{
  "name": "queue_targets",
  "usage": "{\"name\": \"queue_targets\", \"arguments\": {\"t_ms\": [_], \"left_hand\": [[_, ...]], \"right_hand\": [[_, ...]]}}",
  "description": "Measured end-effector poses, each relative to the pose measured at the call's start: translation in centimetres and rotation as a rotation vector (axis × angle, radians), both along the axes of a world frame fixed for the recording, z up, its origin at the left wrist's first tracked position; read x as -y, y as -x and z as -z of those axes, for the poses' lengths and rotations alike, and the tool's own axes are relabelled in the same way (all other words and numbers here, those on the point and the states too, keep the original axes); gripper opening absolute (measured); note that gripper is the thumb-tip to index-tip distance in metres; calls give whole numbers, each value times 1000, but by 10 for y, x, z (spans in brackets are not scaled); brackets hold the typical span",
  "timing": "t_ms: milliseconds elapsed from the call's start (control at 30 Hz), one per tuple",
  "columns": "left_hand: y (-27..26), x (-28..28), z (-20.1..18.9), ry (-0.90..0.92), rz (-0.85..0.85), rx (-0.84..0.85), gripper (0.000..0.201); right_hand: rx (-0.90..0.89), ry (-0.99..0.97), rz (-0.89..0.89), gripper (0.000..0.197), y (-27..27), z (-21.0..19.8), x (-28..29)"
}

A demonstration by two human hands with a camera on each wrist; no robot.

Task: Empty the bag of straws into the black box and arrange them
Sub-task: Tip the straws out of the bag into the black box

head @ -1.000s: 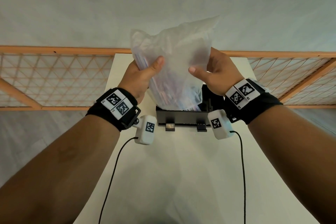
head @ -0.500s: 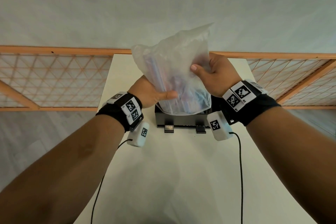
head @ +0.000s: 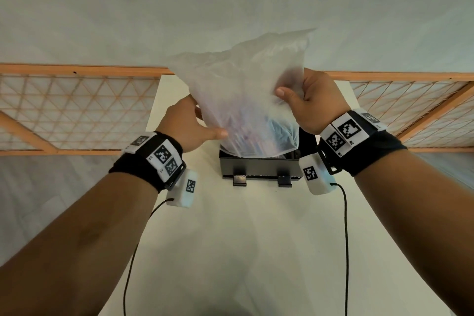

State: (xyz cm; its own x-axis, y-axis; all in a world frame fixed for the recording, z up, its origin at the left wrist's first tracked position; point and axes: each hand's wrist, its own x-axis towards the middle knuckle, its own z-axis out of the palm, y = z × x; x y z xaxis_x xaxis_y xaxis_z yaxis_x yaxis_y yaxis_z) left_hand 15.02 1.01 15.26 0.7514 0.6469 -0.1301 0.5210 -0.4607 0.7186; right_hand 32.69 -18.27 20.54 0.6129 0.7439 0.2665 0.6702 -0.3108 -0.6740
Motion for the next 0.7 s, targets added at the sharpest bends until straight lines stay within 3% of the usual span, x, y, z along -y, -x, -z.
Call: {"name": "queue_targets", "arguments": {"t_ms": [100, 233, 333, 533, 600, 700], "left_hand": [[-8, 11, 5, -98, -60, -52, 59], [-6, 13, 11, -97, -93, -73, 68], [4, 7, 11, 3, -95, 35, 88], [16, -1, 8, 169, -25, 147, 97], [18, -3, 0, 233, -43, 214, 92], [18, -5, -13, 332, -44, 269, 78]], "right_hand": [[9, -6, -4, 9, 3, -2, -1], [27, 10, -1, 9, 6, -4, 1], [43, 44, 18, 9, 5, -3, 6], [18, -32, 18, 7, 5, -6, 8], [-3, -120, -1, 7, 7, -10, 8], [20, -80, -55, 7, 12, -11, 6]]}}
